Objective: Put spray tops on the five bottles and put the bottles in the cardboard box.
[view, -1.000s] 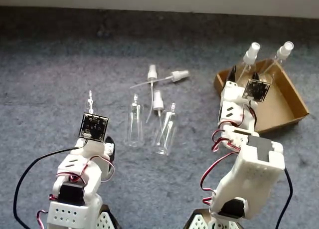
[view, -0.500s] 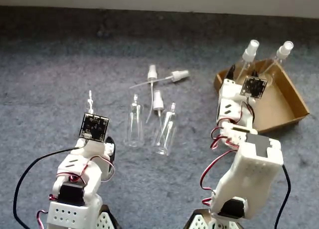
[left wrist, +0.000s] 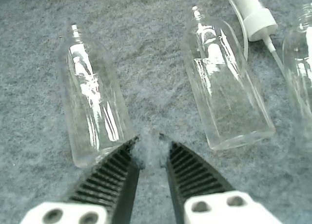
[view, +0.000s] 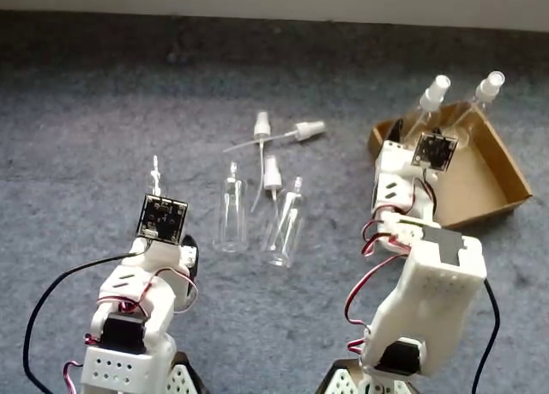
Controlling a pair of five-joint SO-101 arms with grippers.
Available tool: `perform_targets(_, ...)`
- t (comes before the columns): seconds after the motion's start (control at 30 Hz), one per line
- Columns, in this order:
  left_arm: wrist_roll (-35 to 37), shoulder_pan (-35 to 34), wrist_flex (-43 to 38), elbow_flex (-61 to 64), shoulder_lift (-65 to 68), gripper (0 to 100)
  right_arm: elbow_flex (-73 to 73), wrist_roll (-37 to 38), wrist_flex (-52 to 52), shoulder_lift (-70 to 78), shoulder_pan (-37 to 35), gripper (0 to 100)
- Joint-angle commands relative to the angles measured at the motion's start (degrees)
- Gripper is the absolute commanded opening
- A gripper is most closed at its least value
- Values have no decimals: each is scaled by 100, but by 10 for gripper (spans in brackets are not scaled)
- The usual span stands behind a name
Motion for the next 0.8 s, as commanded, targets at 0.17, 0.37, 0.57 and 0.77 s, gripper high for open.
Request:
perform_targets(0.17,-44,101,-79,119,-48,5,-40,70,13,-541,-66,251)
perform_targets(0.37,-44,101,-79,119,-48,5,57,79,4,-558,-57,251)
perform_targets(0.57,-44,92,-79,119,-48,5,101,387,-4,-567,-57,251)
perform_targets(0.77,-44,92,-79,119,-48,5,110,387,-4,-567,-57,251)
